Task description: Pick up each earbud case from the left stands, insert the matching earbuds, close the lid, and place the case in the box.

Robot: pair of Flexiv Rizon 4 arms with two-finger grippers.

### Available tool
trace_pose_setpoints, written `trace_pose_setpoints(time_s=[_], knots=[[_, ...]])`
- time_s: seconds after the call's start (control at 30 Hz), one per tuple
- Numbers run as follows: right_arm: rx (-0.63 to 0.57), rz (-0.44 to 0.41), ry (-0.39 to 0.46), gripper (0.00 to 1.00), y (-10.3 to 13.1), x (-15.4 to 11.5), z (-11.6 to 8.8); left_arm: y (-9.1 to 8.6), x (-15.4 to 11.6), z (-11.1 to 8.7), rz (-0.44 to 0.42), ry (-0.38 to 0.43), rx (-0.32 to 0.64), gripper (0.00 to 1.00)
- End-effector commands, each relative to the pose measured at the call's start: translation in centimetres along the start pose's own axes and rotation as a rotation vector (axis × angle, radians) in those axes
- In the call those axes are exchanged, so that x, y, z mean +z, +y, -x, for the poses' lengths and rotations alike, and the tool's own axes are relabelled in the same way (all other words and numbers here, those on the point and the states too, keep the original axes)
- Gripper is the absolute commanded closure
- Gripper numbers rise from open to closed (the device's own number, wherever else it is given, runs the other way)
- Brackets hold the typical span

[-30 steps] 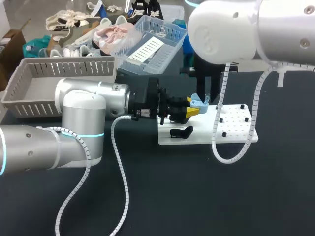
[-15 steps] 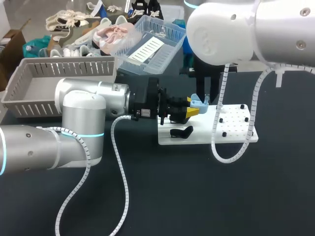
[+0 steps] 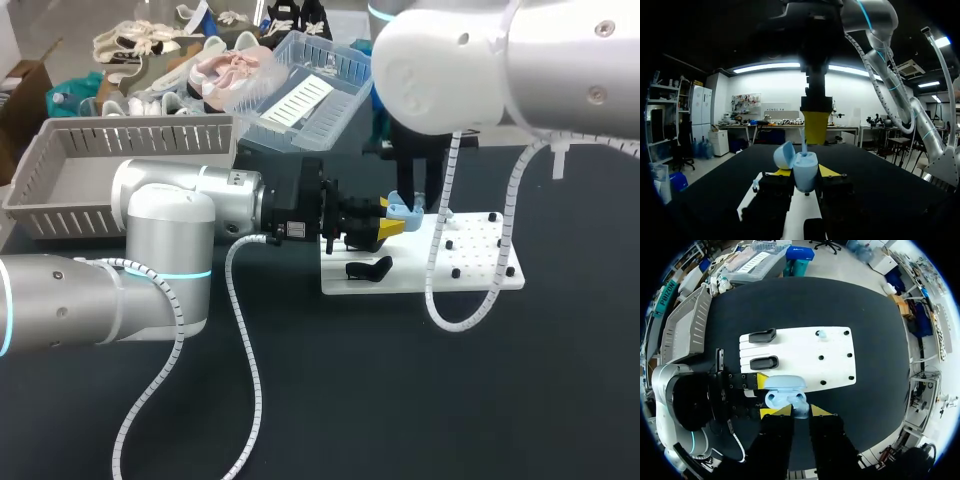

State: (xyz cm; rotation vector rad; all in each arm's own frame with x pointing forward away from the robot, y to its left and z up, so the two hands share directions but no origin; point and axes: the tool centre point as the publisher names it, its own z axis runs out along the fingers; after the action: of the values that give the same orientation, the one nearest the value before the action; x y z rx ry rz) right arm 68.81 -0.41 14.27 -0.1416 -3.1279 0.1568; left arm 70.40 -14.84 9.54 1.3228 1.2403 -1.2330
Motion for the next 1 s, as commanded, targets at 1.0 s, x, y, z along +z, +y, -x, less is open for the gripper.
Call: trace_pose_setpoints(time_s=[1.0], knots=[[0.018,-0.009,0.032,0.82,-0.18,1.05,0.62,0.02,0.03,-0.06,0.001,-0.002,0.001,1.0]])
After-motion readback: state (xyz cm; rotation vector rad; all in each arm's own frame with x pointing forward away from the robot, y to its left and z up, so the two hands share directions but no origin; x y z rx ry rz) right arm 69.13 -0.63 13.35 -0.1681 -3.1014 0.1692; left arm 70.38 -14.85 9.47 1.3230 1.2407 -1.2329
